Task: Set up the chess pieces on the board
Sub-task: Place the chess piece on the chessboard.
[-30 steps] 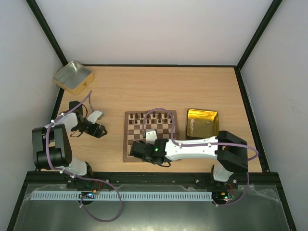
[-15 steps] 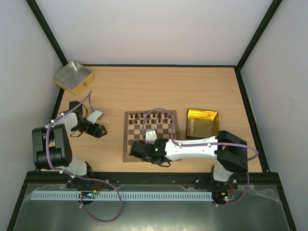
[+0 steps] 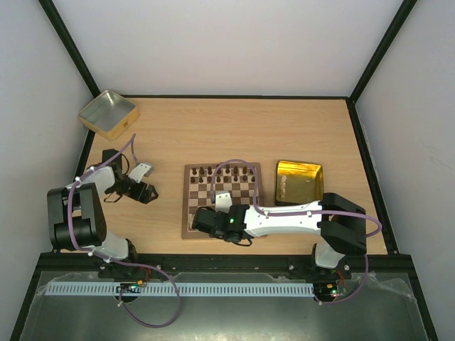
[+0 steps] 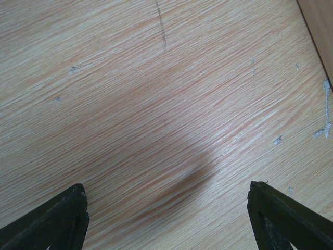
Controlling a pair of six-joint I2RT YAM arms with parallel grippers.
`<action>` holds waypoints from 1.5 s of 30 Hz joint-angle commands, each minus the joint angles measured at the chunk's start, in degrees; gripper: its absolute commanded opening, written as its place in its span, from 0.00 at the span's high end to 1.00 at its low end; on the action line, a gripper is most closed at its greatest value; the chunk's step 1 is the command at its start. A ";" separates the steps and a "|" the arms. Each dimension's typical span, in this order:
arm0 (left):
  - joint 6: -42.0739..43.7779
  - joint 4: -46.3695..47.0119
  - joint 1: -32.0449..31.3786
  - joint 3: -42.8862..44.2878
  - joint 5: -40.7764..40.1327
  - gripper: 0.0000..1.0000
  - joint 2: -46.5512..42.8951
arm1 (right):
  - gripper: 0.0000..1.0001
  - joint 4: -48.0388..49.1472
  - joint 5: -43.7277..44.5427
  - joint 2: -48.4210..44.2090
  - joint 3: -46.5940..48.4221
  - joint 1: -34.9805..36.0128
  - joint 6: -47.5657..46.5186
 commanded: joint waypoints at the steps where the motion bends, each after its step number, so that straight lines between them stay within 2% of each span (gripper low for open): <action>1: -0.17 -3.75 0.29 -1.95 -1.33 0.16 0.64 | 0.89 -0.37 0.96 -0.77 -1.02 -0.29 1.19; 19: -0.23 -3.84 0.30 -1.90 -1.26 0.16 0.86 | 0.91 0.52 0.41 -1.38 -1.54 -0.37 1.60; 34: -0.09 -3.83 0.25 -1.89 -1.22 0.16 0.80 | 0.84 0.66 -1.13 -0.71 -2.48 -0.37 1.59; 45: -0.16 -3.83 0.29 -1.96 -1.30 0.16 0.69 | 0.89 1.88 -1.20 -0.84 -3.01 -0.37 1.33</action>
